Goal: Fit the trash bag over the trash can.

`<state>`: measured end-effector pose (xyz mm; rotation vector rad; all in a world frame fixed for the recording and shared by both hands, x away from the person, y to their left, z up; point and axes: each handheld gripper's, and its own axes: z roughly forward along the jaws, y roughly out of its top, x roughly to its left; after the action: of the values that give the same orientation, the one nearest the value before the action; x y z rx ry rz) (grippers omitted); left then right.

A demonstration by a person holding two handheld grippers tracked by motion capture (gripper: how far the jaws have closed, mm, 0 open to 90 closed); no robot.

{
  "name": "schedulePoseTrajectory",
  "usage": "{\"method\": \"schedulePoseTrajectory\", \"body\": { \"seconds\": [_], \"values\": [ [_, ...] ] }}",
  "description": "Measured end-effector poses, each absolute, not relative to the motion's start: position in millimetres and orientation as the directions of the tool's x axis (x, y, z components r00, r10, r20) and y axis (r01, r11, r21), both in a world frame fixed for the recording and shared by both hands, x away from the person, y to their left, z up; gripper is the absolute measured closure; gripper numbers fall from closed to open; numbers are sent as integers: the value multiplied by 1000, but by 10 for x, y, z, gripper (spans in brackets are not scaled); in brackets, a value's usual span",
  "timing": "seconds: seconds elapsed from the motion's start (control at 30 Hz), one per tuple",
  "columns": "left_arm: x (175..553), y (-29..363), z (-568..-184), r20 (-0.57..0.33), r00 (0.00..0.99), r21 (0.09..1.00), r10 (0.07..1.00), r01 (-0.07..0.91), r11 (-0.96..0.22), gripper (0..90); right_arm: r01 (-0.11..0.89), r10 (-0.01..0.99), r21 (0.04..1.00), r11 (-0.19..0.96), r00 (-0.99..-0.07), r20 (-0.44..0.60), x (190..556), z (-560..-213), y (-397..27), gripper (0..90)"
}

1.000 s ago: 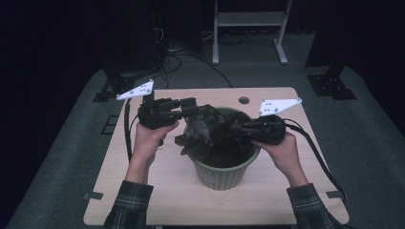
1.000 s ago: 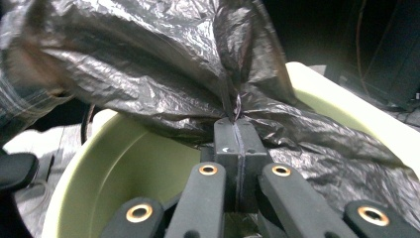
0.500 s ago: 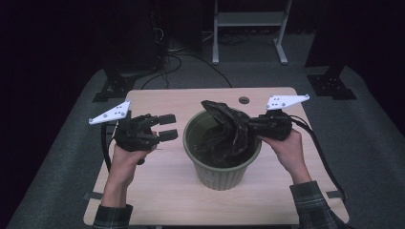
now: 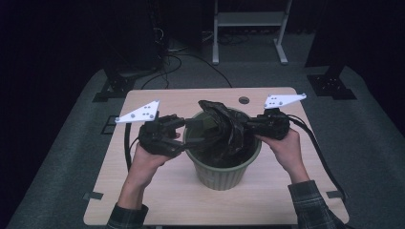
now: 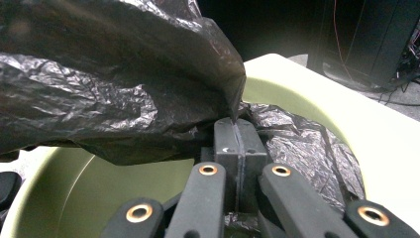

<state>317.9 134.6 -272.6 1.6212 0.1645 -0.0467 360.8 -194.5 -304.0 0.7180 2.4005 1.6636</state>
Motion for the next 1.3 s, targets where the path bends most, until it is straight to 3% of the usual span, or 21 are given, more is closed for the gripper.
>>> {"method": "schedulePoseTrajectory", "body": {
  "seconds": [0.17, 0.27, 0.33, 0.4, 0.5, 0.73, 0.9, 0.97, 1.03, 1.13, 1.3],
  "values": [
    [3245, 1178, -2736, -124, 990, 988, 63, 129, -84, 538, 307, 445, 911, 276, -881, 162, 3603, -3037, -1946, 900],
    [3276, 1111, -2734, -111, 991, 985, 77, 120, -121, 803, 307, 437, 908, 285, -885, 162, 3596, -3045, -1939, 895],
    [3307, 1088, -2735, -110, 988, 982, 105, 125, -143, 893, 308, 437, 908, 286, -885, 162, 3586, -3047, -1942, 767],
    [3346, 1075, -2748, -120, 985, 978, 123, 139, -154, 895, 311, 440, 909, 277, -882, 168, 3577, -3032, -1971, 675],
    [3398, 1058, -2776, -133, 979, 973, 152, 159, -168, 895, 302, 438, 921, 246, -882, 172, 3538, -2958, -2055, 619],
    [3484, 1024, -2841, -160, 972, 968, 172, 189, -167, 895, 251, 363, 955, 156, -914, 180, 3354, -2665, -2160, 595],
    [3476, 1011, -2847, -165, 972, 967, 165, 192, -168, 895, 225, 317, 961, 160, -934, 166, 3262, -2543, -2046, 584],
    [3462, 1020, -2836, -161, 973, 968, 163, 188, -167, 894, 227, 310, 959, 172, -936, 167, 3267, -2552, -1991, 608],
    [3451, 1033, -2829, -160, 975, 968, 157, 187, -170, 894, 227, 301, 957, 182, -939, 165, 3281, -2583, -1952, 748],
    [3439, 1070, -2824, -158, 975, 967, 156, 185, -176, 894, 220, 297, 954, 203, -943, 154, 3295, -2625, -1900, 886],
    [3455, 1297, -2839, -166, 968, 966, 190, 198, -166, 892, 223, 346, 949, 221, -928, 138, 3323, -2647, -1903, 900]
  ]
}}
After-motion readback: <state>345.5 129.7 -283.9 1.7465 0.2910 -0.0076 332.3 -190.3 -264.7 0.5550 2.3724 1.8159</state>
